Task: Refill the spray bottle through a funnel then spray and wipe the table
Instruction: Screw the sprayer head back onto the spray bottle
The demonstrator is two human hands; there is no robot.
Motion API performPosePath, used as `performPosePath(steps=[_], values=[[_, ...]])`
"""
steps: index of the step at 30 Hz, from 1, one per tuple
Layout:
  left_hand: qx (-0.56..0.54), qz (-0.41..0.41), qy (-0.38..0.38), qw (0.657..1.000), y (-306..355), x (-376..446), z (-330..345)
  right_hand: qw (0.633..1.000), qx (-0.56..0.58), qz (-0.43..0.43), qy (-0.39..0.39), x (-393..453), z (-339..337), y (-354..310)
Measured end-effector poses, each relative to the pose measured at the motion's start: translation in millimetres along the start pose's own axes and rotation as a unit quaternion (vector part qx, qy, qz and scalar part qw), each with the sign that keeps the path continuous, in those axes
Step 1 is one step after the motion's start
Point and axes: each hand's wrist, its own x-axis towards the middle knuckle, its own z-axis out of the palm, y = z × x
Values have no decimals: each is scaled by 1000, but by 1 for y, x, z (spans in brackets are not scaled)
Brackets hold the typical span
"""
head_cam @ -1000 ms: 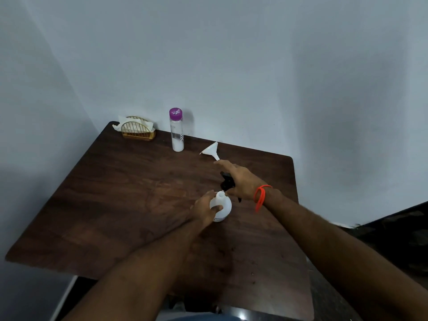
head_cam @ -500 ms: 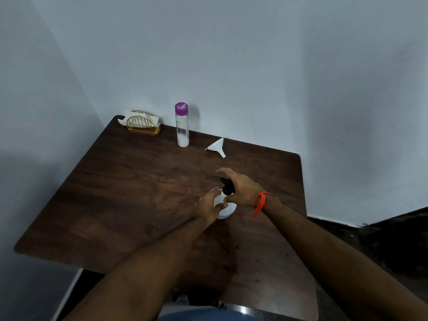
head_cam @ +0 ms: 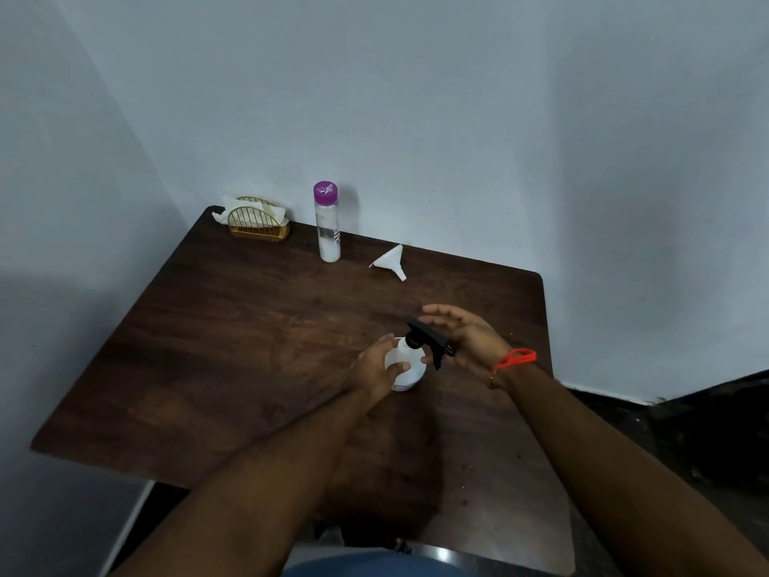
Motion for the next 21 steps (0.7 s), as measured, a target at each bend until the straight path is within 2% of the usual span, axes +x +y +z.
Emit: performPosePath(steps=[5, 10, 13, 17, 21], values=[[2, 1, 2, 1000, 0, -1, -1, 980, -165, -75, -77, -12, -5, 3], [0, -5, 12, 1000, 0, 0, 0, 965, -221, -51, -129, -3, -7, 8], [-49, -19, 24, 998, 2, -2, 0, 951, -273, -92, -114, 4, -1, 11], [-23, -25, 20, 999, 7, -2, 0, 925, -343, -140, -84, 11, 6, 15], [-44, -29, 12, 999, 7, -4, -1, 909, -375, -175, -50, 20, 11, 24]])
